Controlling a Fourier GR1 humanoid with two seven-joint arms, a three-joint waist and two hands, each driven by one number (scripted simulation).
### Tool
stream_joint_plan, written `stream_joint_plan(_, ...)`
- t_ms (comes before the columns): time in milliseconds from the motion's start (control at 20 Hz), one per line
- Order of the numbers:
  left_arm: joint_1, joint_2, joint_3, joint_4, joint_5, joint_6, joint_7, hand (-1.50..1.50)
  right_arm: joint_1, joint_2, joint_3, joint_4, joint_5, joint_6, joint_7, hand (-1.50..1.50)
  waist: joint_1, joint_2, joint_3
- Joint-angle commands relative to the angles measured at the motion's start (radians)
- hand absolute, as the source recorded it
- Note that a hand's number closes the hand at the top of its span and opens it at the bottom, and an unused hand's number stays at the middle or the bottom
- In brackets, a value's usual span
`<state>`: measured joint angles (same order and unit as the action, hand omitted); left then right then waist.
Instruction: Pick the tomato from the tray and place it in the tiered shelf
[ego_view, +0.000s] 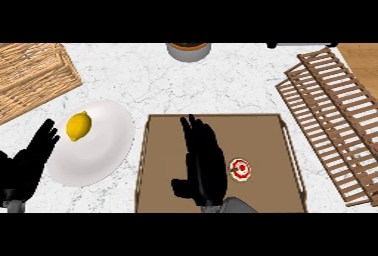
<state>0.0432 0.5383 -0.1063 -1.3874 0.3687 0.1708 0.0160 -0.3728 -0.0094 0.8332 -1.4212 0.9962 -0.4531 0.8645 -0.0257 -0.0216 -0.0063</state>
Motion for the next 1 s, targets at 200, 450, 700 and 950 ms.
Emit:
stream_joint_plan(200,0.010,-0.013,-0.022,0.001,-0.022,-0.006,-0.007,0.00,-0.090,0.009,0.099,-0.064,-0.021,0.582,0.331,-1.50,0.020,0.008,0.002)
stream_joint_plan(450,-0.040,-0.010,0.000,0.006,-0.016,-0.009,0.014,0.00,-0.172,0.009,0.080,-0.133,-0.118,0.809,0.447,-1.50,0.024,0.015,0.004)
stream_joint_plan(700,-0.044,-0.004,0.014,0.006,-0.009,-0.034,0.023,0.00,-0.197,0.008,0.028,-0.126,-0.157,0.888,0.464,-1.50,0.026,0.018,0.005)
stream_joint_plan(950,-0.003,-0.037,0.006,0.029,-0.043,-0.030,-0.041,0.00,-0.203,0.008,-0.030,-0.053,-0.146,0.871,0.410,-1.50,0.031,0.020,0.005)
